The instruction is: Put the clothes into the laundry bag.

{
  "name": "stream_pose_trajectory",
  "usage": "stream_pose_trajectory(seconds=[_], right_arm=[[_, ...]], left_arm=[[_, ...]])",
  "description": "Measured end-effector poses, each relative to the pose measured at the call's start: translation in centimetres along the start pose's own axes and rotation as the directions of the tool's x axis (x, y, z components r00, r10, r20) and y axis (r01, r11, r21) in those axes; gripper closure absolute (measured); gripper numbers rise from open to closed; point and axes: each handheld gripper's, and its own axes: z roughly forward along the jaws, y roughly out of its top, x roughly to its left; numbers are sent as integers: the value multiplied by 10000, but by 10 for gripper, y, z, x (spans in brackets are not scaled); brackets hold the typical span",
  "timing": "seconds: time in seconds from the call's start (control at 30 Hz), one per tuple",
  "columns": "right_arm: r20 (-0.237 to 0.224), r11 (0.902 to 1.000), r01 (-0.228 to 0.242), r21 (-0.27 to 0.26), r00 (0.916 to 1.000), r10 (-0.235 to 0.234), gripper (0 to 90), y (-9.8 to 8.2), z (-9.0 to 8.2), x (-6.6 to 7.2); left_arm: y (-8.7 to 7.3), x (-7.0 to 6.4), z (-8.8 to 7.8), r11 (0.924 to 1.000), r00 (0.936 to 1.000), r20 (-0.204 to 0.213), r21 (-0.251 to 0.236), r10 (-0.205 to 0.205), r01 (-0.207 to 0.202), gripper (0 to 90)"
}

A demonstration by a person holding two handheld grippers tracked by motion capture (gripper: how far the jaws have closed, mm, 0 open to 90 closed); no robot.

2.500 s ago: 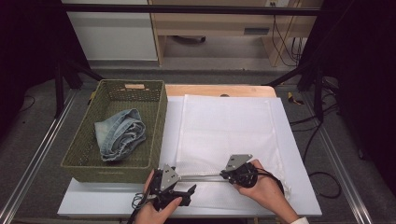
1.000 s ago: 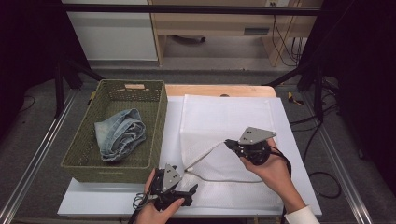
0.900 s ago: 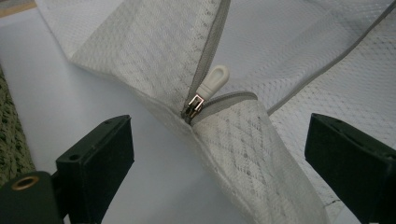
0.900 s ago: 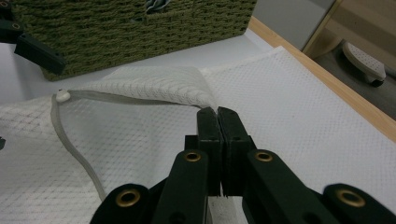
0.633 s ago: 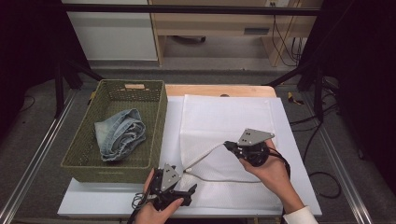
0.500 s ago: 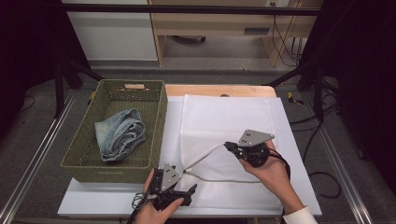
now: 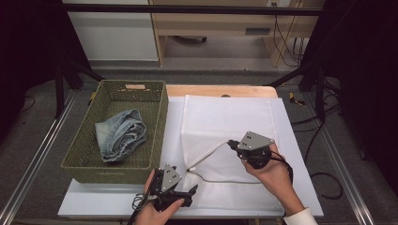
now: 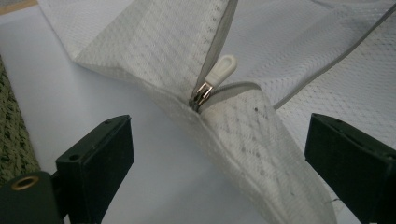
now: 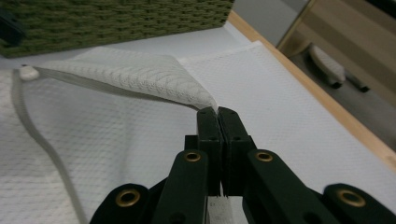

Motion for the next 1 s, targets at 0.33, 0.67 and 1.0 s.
stream_pose_trajectory(seconds=[0.33,0.67,1.0], right_arm=[[771,9973,706,-206,9946,-688,891,4,-3,4],[940,9923,1036,-683,9908,-970,890,9,-6,10],[478,9924,1096,-562,9931,-1069,889,5,-3,16]], left_arm=[[2,1,-2,9999,9999,-105,-109,-41,40,80],[11,4,-5,9995,9987,-483,-272,-173,160,85],[45,25,-26,9983,9938,-1043,-474,-381,333,96]])
